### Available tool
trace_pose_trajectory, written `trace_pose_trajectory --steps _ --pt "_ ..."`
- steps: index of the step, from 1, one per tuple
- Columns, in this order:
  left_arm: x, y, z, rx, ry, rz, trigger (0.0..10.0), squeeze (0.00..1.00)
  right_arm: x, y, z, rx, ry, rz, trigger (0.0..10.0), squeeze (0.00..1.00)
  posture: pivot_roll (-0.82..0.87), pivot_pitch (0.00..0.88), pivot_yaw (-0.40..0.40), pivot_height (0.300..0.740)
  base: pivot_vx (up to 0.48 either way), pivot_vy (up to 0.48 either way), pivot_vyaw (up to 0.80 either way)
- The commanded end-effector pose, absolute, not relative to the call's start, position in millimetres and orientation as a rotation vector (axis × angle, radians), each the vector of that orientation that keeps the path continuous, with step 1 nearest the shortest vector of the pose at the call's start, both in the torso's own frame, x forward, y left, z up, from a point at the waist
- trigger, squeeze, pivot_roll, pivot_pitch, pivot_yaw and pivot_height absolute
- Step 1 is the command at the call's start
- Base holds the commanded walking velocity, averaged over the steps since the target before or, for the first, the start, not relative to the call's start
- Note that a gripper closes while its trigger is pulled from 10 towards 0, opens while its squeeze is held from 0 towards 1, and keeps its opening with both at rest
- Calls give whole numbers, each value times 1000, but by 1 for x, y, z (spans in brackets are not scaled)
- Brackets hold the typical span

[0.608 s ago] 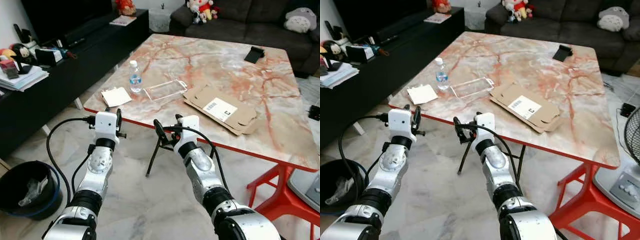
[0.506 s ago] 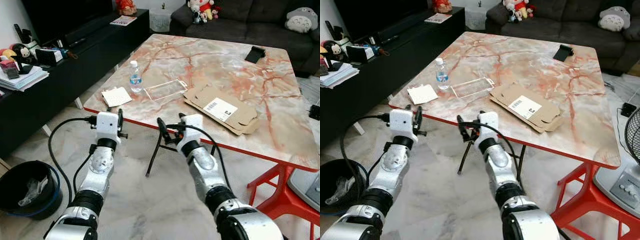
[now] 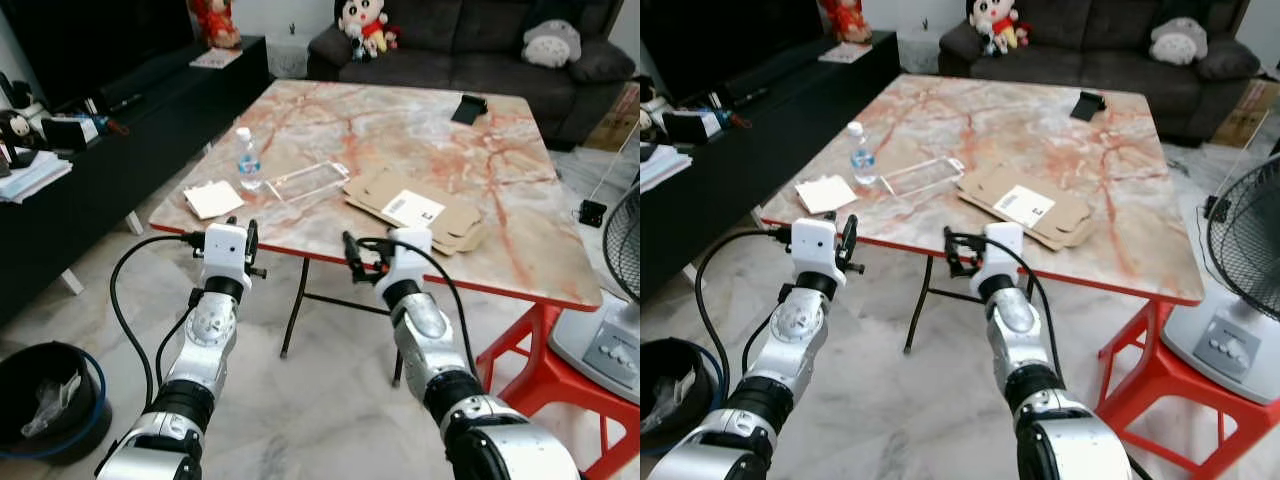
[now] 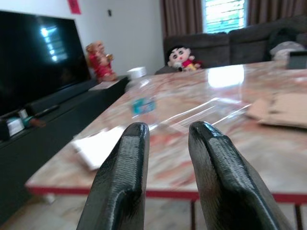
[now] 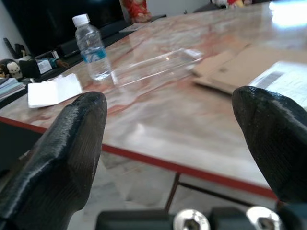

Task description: Picking trash to rubbish bin

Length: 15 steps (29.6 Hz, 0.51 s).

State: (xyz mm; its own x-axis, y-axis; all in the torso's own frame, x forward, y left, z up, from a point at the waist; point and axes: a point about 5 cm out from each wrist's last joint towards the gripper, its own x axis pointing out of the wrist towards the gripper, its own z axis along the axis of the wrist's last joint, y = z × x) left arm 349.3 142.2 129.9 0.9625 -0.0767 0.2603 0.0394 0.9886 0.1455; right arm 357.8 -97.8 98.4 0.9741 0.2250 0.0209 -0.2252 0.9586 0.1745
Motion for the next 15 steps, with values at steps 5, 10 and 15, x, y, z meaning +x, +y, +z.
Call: trace_pose_trajectory --steps 5,10,15 --pt "351 153 136 159 -271 -43 10000 0 361 -86 103 195 11 247 10000 0 103 72 32 740 0 463 -130" --pt "353 151 138 170 -275 -44 10000 0 361 -82 108 162 -13 260 10000 0 108 77 32 740 0 437 -445" --pt "353 148 138 158 -258 -59 10000 0 363 -83 107 191 1 232 10000 0 110 79 33 740 0 70 0"
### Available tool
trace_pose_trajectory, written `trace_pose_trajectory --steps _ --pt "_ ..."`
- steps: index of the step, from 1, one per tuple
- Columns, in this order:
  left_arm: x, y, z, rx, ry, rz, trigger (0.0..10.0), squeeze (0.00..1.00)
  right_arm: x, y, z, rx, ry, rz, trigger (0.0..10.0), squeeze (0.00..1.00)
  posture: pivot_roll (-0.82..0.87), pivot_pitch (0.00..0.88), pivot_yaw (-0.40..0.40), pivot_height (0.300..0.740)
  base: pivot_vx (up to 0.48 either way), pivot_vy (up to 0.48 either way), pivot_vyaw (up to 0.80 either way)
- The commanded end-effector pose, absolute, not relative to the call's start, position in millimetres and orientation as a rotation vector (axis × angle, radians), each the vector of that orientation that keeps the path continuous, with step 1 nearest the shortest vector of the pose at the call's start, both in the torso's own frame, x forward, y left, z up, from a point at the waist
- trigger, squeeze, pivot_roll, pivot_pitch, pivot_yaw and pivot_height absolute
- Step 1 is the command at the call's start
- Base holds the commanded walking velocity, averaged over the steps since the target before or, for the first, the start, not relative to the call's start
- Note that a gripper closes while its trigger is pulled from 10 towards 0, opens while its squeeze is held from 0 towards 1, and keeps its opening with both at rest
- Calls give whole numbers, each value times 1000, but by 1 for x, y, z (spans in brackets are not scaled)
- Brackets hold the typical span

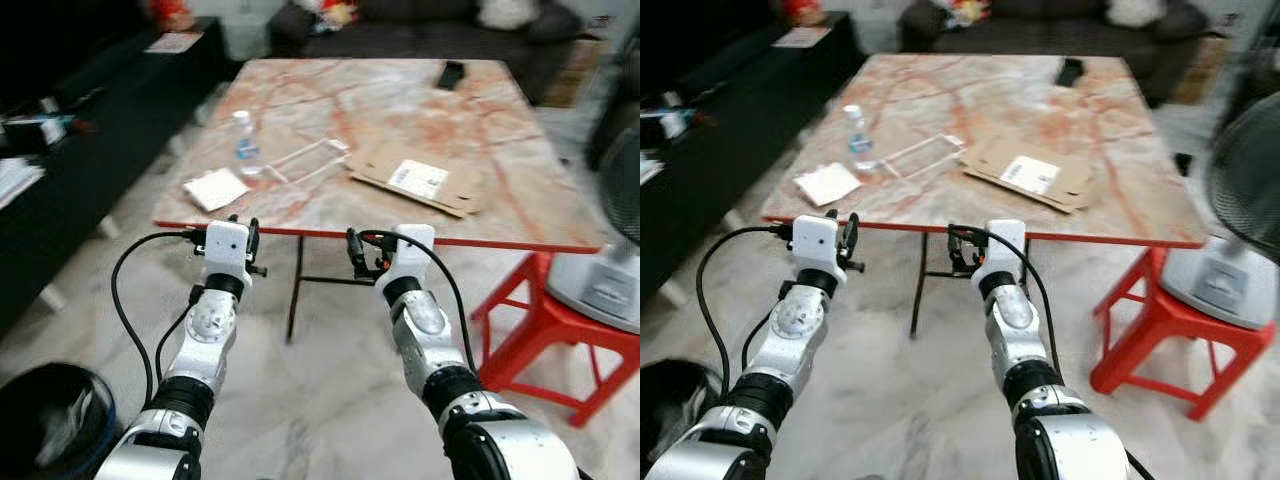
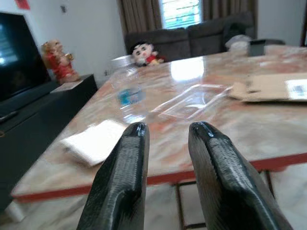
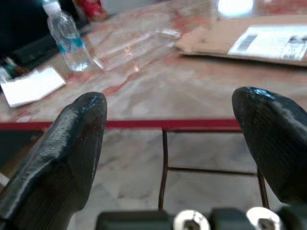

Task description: Picking trash to rubbish bin

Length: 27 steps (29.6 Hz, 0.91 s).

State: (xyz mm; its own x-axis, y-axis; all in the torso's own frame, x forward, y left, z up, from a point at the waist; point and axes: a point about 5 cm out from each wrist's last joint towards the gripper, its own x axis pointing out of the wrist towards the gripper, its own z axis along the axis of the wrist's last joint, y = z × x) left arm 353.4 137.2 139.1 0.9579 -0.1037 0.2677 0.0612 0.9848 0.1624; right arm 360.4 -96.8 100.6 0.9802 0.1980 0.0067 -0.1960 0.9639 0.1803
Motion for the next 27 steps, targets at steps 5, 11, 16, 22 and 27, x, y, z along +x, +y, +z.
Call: trace_pose_trajectory --steps 5,11,16,22,27 --pt "355 146 137 79 -224 -68 10000 0 363 -85 108 189 5 213 10000 0 105 75 35 740 0 0 0" --pt "360 139 149 54 -251 -99 10000 0 365 -88 111 178 -1 195 10000 0 105 72 35 740 62 0 0" --pt "360 140 151 61 -257 -89 10000 0 366 -85 112 146 -3 209 10000 0 103 59 40 740 458 0 0" --pt "361 142 153 33 -243 -97 10000 0 367 -85 111 153 22 183 10000 0 105 49 41 740 480 0 0" --pt "359 138 150 61 -231 -124 10000 0 365 -84 109 98 22 192 10000 0 100 33 43 740 480 0 0"
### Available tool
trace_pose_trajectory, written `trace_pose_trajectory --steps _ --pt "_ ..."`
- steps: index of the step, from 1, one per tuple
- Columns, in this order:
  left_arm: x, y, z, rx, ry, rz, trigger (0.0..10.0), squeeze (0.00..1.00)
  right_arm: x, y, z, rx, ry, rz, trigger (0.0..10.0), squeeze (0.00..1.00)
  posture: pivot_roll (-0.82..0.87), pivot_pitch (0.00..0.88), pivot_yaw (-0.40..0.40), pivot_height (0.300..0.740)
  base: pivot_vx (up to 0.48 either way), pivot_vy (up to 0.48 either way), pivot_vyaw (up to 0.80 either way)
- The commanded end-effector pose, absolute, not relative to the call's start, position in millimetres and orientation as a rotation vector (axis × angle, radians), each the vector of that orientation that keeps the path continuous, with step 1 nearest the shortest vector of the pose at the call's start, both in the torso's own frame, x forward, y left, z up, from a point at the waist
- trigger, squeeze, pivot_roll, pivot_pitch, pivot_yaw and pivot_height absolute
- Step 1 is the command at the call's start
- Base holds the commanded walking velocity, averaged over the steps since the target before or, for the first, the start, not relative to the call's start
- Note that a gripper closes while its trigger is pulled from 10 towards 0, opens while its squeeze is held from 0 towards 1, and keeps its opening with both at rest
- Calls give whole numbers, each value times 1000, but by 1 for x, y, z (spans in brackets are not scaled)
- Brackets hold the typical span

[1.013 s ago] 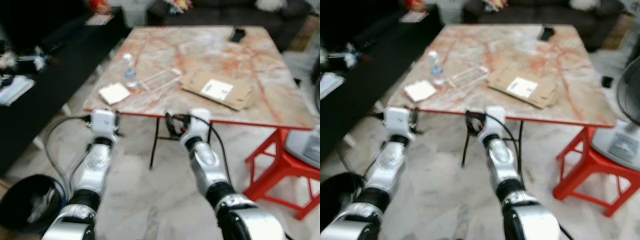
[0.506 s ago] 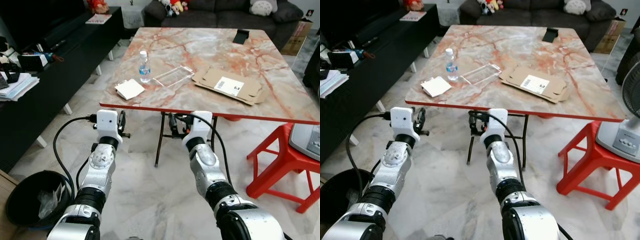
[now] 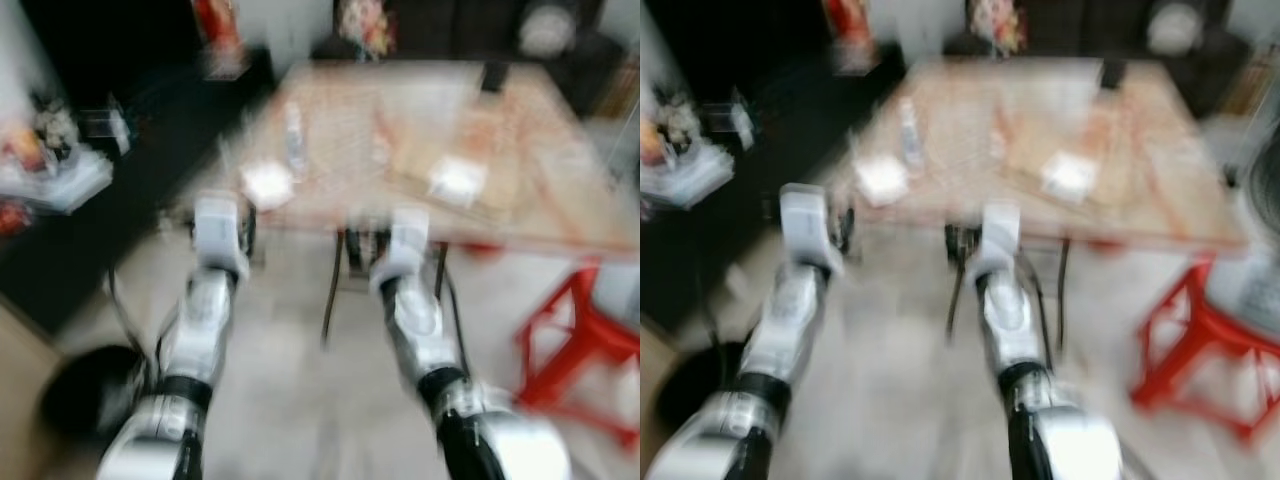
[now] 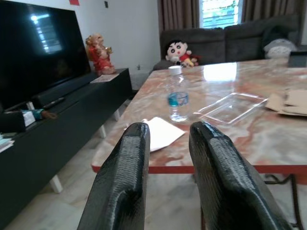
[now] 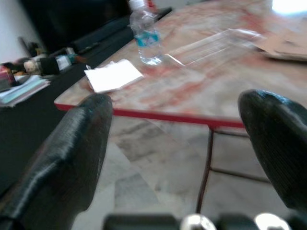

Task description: Picking trash to rubbish bin

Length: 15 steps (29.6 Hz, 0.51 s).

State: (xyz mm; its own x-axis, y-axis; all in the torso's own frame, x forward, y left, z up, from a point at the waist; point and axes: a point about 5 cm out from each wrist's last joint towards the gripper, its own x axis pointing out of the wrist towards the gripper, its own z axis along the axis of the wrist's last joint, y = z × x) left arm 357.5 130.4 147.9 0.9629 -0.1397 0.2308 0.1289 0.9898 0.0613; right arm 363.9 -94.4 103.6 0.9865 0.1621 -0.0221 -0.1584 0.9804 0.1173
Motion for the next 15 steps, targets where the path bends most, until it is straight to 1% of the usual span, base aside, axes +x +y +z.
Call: trace_pose_trajectory --steps 1,8,15 --pt "359 137 149 61 -230 -125 10000 0 365 -84 109 99 22 191 10000 0 100 33 43 740 480 0 0" --pt "357 136 150 64 -235 -133 10000 0 365 -83 109 113 21 192 10000 0 105 27 43 740 480 0 0" --pt "358 137 155 69 -246 -131 10000 0 366 -78 114 152 0 211 10000 0 107 43 40 740 480 0 0"
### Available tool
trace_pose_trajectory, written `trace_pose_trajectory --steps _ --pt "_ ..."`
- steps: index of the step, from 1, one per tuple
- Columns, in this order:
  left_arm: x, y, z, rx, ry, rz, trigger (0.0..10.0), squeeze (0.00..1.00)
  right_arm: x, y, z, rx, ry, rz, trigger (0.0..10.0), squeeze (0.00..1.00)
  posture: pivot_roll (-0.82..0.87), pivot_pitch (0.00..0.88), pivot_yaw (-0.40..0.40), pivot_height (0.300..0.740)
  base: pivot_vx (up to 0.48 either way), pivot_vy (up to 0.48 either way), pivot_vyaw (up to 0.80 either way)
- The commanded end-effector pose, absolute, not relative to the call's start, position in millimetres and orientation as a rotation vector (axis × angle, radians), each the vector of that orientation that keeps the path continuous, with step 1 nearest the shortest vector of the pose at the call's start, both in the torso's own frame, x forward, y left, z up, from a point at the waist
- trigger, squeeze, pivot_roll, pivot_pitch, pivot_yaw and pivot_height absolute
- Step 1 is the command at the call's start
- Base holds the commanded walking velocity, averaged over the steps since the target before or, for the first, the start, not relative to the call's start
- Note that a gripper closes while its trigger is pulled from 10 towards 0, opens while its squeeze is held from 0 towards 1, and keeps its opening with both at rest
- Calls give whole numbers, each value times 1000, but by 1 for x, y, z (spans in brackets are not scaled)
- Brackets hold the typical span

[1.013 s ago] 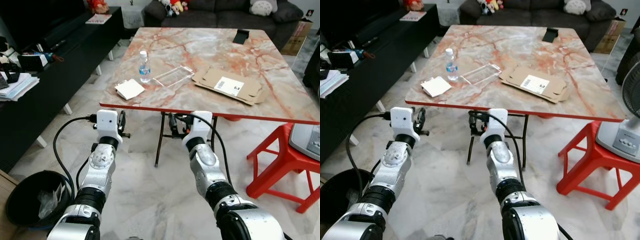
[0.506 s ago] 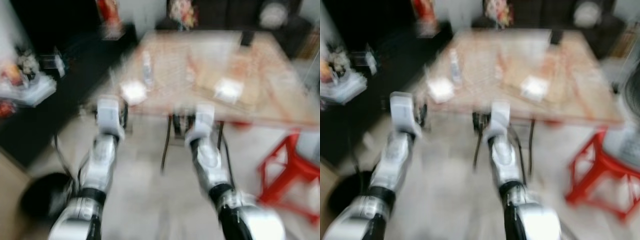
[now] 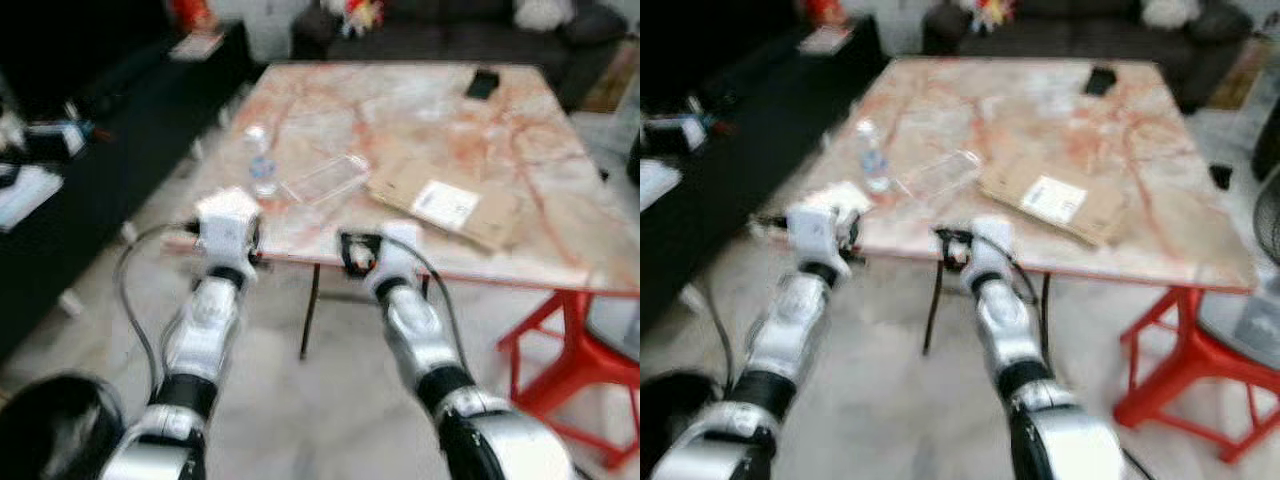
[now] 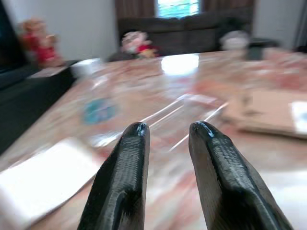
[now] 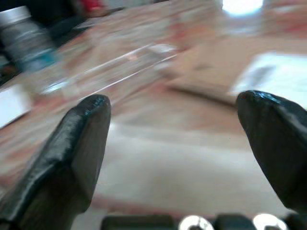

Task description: Picking trash to rubbish bin

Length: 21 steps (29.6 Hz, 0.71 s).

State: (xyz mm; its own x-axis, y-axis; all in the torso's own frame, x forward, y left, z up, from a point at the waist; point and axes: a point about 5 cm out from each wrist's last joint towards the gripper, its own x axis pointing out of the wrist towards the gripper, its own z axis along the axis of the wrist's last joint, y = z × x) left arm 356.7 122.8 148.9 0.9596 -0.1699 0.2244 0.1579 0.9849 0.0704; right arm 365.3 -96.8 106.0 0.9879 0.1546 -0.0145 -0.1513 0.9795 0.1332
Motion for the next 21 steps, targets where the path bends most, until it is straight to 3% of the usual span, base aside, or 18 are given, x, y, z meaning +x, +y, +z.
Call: trace_pose_trajectory --steps 1,5,21 --pt "358 138 155 70 -247 -131 10000 0 366 -78 114 151 -1 211 10000 0 107 44 40 740 480 0 0" --pt "358 138 156 71 -248 -129 10000 0 366 -76 115 152 -7 221 10000 0 108 47 41 740 480 0 -600" --pt "359 135 160 82 -254 -151 10000 0 367 -76 120 180 -25 221 10000 0 117 61 40 740 480 0 0"
